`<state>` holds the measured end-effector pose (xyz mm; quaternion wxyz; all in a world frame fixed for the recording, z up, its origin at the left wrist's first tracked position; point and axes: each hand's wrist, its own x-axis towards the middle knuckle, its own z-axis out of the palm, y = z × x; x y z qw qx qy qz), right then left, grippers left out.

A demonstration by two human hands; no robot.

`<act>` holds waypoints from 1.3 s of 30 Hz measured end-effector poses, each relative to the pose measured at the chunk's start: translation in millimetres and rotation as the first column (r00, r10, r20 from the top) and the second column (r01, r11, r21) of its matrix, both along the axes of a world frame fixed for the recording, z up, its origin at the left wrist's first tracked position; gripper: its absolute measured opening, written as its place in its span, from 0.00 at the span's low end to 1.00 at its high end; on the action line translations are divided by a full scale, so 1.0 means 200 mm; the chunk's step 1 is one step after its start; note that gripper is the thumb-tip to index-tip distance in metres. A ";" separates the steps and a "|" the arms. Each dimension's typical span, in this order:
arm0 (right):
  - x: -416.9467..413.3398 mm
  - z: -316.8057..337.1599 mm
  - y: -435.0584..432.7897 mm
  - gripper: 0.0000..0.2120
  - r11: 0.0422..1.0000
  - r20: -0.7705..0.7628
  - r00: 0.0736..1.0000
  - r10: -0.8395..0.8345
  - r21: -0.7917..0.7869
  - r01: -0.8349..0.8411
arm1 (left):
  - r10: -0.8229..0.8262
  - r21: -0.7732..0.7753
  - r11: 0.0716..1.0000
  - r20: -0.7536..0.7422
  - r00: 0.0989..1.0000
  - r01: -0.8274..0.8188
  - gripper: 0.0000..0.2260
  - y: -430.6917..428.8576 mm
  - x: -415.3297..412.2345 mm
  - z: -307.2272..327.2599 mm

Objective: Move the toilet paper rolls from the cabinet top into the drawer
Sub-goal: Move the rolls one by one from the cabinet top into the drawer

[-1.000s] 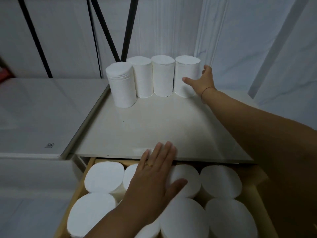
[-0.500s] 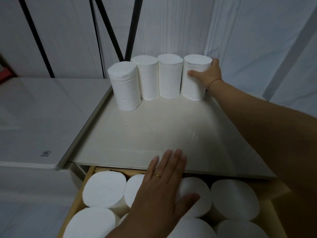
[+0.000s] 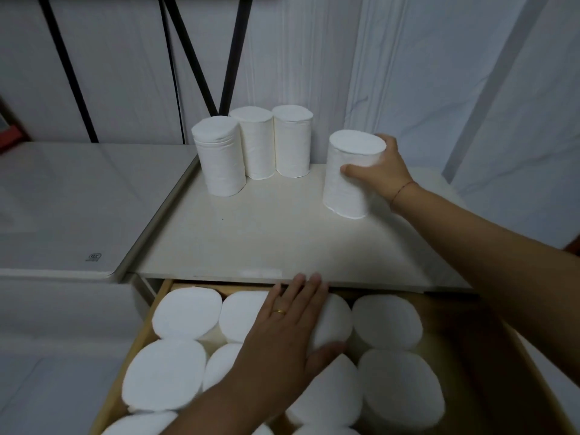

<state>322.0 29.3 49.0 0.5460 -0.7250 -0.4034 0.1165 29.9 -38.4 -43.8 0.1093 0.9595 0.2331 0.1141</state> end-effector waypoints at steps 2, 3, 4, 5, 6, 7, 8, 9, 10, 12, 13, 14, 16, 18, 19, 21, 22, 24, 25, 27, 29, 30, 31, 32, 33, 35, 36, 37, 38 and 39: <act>-0.04 0.00 -0.12 0.38 1.000 -0.009 1.000 0.020 0.001 -0.020 | 0.000 -0.001 1.000 -0.026 1.000 0.000 0.32 -0.03 -0.02 0.00; -0.06 0.00 -0.19 0.38 0.999 -0.015 0.999 0.033 0.001 -0.033 | -0.001 -0.005 1.000 -0.039 0.999 0.001 0.32 -0.05 -0.03 0.01; -0.08 0.00 -0.25 0.38 0.999 -0.023 0.999 0.045 0.001 -0.045 | -0.003 -0.010 1.000 -0.052 0.999 0.002 0.32 -0.06 -0.04 0.01; -0.10 0.00 -0.31 0.38 0.998 -0.030 0.998 0.056 0.000 -0.056 | -0.007 -0.013 1.000 -0.061 0.998 0.006 0.33 -0.08 -0.05 0.01; -0.12 0.00 -0.38 0.37 0.998 -0.037 0.997 0.068 -0.002 -0.068 | -0.011 -0.015 1.000 -0.070 0.998 0.010 0.33 -0.10 -0.07 0.01; -0.14 0.00 -0.45 0.37 0.997 -0.039 0.996 0.082 -0.002 -0.082 | -0.015 -0.018 1.000 -0.080 0.997 0.014 0.33 -0.12 -0.08 0.01; -0.16 0.00 -0.51 0.37 0.995 -0.037 0.995 0.097 -0.004 -0.097 | -0.019 -0.023 1.000 -0.091 0.996 0.017 0.33 -0.14 -0.09 0.01; -0.18 0.00 -0.58 0.36 0.994 -0.033 0.993 0.110 -0.010 -0.110 | -0.024 -0.034 0.999 -0.103 0.994 0.021 0.33 -0.16 -0.10 0.01; -0.20 0.00 -0.64 0.36 0.993 -0.028 0.992 0.119 -0.019 -0.120 | -0.031 -0.047 0.999 -0.113 0.993 0.026 0.33 -0.17 -0.11 0.01; -0.23 0.00 -0.77 0.36 0.990 -0.016 0.991 0.132 -0.039 -0.132 | -0.044 -0.066 0.997 -0.125 0.991 0.036 0.33 -0.21 -0.12 0.00; -0.24 0.00 -0.84 0.36 0.990 -0.005 0.991 0.135 -0.049 -0.135 | -0.048 -0.070 0.997 -0.129 0.990 0.039 0.33 -0.22 -0.13 0.00; -0.25 0.00 -0.90 0.36 0.989 0.005 0.991 0.136 -0.055 -0.136 | -0.052 -0.070 0.997 -0.136 0.989 0.042 0.33 -0.24 -0.13 0.00; -0.26 0.00 -1.02 0.36 0.991 0.020 0.992 0.128 -0.052 -0.127 | -0.062 -0.063 0.997 -0.155 0.986 0.053 0.33 -0.26 -0.13 -0.01; -0.27 -0.01 -1.12 0.36 0.993 0.043 0.993 0.106 -0.047 -0.104 | -0.071 -0.059 0.996 -0.170 0.983 0.061 0.32 -0.28 -0.12 -0.02; -0.27 -0.02 -1.16 0.36 0.995 0.054 0.994 0.091 -0.048 -0.088 | -0.073 -0.058 0.996 -0.176 0.982 0.064 0.32 -0.29 -0.12 -0.03; -0.27 -0.04 -1.22 0.36 0.997 0.059 0.997 0.055 -0.053 -0.052 | -0.078 -0.053 0.996 -0.190 0.979 0.069 0.34 -0.31 -0.13 -0.04; -0.26 -0.05 -1.25 0.36 0.998 0.055 0.998 0.039 -0.055 -0.036 | -0.081 -0.049 0.996 -0.197 0.977 0.072 0.34 -0.31 -0.13 -0.05; -0.26 -0.09 -1.29 0.36 0.998 0.054 0.998 0.013 -0.067 -0.010 | -0.084 -0.044 0.996 -0.213 0.973 0.076 0.35 -0.32 -0.13 -0.06; -0.25 -0.11 -1.31 0.36 0.997 0.060 0.998 0.003 -0.079 0.002 | -0.083 -0.045 0.996 -0.218 0.972 0.075 0.36 -0.32 -0.13 -0.06; -0.25 -0.16 -1.33 0.36 0.994 0.063 0.998 -0.023 -0.103 0.029 | -0.077 -0.038 0.997 -0.229 0.970 0.070 0.36 -0.31 -0.13 -0.07; -0.24 -0.19 -1.35 0.36 0.991 0.031 0.997 -0.068 -0.112 0.071 | -0.070 -0.021 0.998 -0.243 0.967 0.066 0.37 -0.31 -0.13 -0.08; -0.23 -0.19 -1.36 0.37 0.990 0.009 0.996 -0.088 -0.111 0.088 | -0.066 -0.018 0.998 -0.247 0.967 0.063 0.37 -0.31 -0.13 -0.08; -0.22 -0.19 -1.36 0.36 0.989 -0.006 0.995 -0.102 -0.110 0.100 | -0.063 -0.018 0.998 -0.249 0.967 0.060 0.37 -0.32 -0.13 -0.08; -0.22 -0.19 -1.37 0.36 0.988 -0.008 0.994 -0.112 -0.111 0.111 | -0.060 -0.019 0.998 -0.249 0.967 0.057 0.37 -0.32 -0.12 -0.08; -0.21 -0.20 -1.37 0.36 0.986 -0.003 0.993 -0.120 -0.114 0.119 | -0.058 -0.019 0.998 -0.248 0.967 0.055 0.37 -0.32 -0.12 -0.08; -0.20 -0.20 -1.37 0.37 0.984 0.007 0.991 -0.134 -0.119 0.134 | -0.055 -0.017 0.998 -0.239 0.969 0.052 0.37 -0.32 -0.12 -0.08; -0.20 -0.21 -1.38 0.37 0.982 0.010 0.990 -0.140 -0.125 0.140 | -0.055 -0.018 0.998 -0.236 0.970 0.052 0.37 -0.32 -0.12 -0.08; -0.20 -0.22 -1.38 0.37 0.980 0.016 0.989 -0.147 -0.135 0.148 | -0.054 -0.018 0.999 -0.235 0.971 0.052 0.37 -0.32 -0.12 -0.08; -0.19 -0.23 -1.39 0.37 0.977 0.027 0.987 -0.156 -0.146 0.159 | -0.054 -0.013 0.999 -0.236 0.970 0.052 0.36 -0.32 -0.12 -0.08; -0.19 -0.25 -1.39 0.38 0.972 0.040 0.985 -0.168 -0.159 0.172 | -0.052 -0.006 0.999 -0.239 0.970 0.052 0.36 -0.32 -0.12 -0.08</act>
